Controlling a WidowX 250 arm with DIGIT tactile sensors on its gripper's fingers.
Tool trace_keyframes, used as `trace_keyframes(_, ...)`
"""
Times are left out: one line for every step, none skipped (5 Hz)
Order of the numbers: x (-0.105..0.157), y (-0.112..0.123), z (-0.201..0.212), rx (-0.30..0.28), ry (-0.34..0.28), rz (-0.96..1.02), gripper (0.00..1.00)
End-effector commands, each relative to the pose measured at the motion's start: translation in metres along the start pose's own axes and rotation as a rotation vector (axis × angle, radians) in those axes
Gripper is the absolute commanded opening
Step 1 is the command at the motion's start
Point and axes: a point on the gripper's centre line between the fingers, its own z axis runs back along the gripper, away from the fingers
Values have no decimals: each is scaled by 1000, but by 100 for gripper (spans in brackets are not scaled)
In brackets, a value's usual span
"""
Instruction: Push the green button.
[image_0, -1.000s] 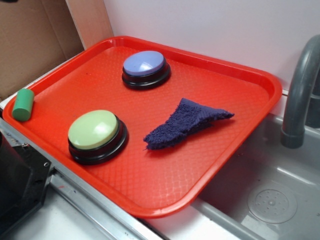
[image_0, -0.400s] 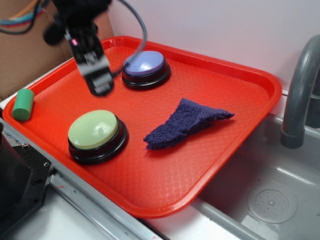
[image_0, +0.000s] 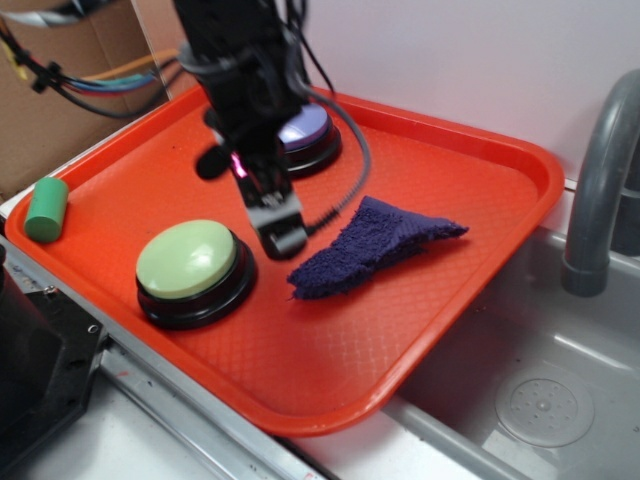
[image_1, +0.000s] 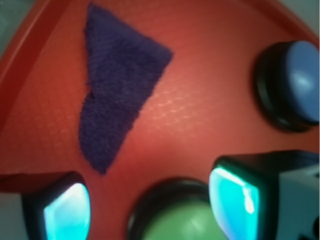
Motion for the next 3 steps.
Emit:
trace_keyframes(-52, 5, 38, -69, 97, 107, 100)
trace_keyframes(-70, -5, 33, -94, 150, 128, 100)
trace_keyframes(-77, -3, 20, -145, 240, 189, 100)
